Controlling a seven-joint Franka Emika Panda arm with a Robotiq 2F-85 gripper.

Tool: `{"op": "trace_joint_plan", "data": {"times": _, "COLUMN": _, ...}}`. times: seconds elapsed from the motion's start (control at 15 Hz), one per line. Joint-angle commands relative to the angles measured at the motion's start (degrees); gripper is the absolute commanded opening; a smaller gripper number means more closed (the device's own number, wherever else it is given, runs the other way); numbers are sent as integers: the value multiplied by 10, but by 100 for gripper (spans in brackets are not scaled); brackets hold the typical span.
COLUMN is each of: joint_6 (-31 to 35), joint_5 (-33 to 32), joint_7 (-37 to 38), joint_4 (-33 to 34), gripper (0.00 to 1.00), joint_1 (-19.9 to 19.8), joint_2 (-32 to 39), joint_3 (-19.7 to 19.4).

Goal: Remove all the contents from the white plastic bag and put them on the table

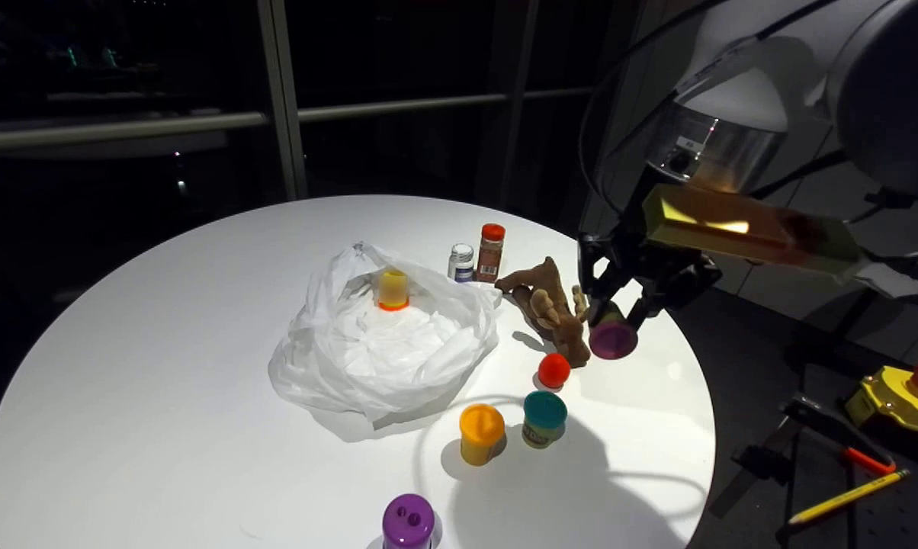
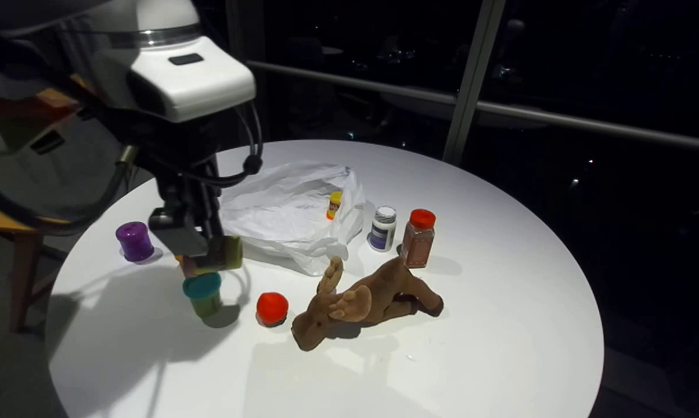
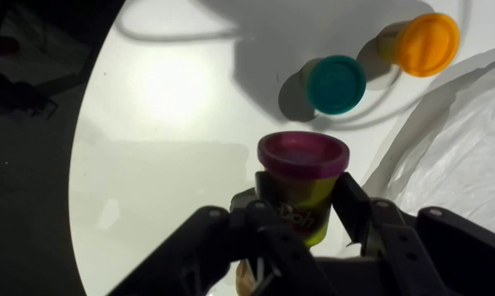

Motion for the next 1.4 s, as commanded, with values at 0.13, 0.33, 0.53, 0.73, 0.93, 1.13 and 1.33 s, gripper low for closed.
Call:
{"op": "trace_joint_plan", "data": {"times": 0.13, "joint_6": -78, "joint_5": 116, "joint_7": -225, "joint_4": 60, "gripper": 17, "joint_1": -37, "joint_2": 11, "joint_3": -30}}
{"op": "trace_joint_plan", "data": {"times": 0.33, "joint_6": -167, "joint_5": 111, "joint_7": -300, "joint_4": 105, "gripper": 17, "joint_1": -55, "joint_2": 25, "joint_3": -41}}
{"op": "trace_joint_plan", "data": {"times": 0.53, "joint_6": -263, "joint_5": 110, "joint_7": -369, "joint_4": 143, "gripper": 17, "joint_1": -59, "joint_2": 54, "joint_3": -42}}
{"op": "trace_joint_plan", "data": {"times": 0.73, "joint_6": -331, "joint_5": 92, "joint_7": -407, "joint_4": 176, "gripper": 17, "joint_1": -58, "joint_2": 85, "joint_3": -40}}
{"op": "trace_joint_plan", "data": {"times": 0.93, "joint_6": -377, "joint_5": 98, "joint_7": -452, "joint_4": 204, "gripper": 17, "joint_1": -49, "joint_2": 118, "joint_3": -30}}
{"op": "trace_joint_plan", "data": {"times": 1.13, "joint_6": -412, "joint_5": 88, "joint_7": -470, "joint_4": 234, "gripper": 17, "joint_1": -41, "joint_2": 154, "joint_3": -24}}
{"op": "trace_joint_plan", "data": {"times": 1.33, "joint_6": -410, "joint_5": 86, "joint_7": -478, "joint_4": 260, "gripper": 17, "joint_1": -33, "joint_2": 183, "joint_3": -21}}
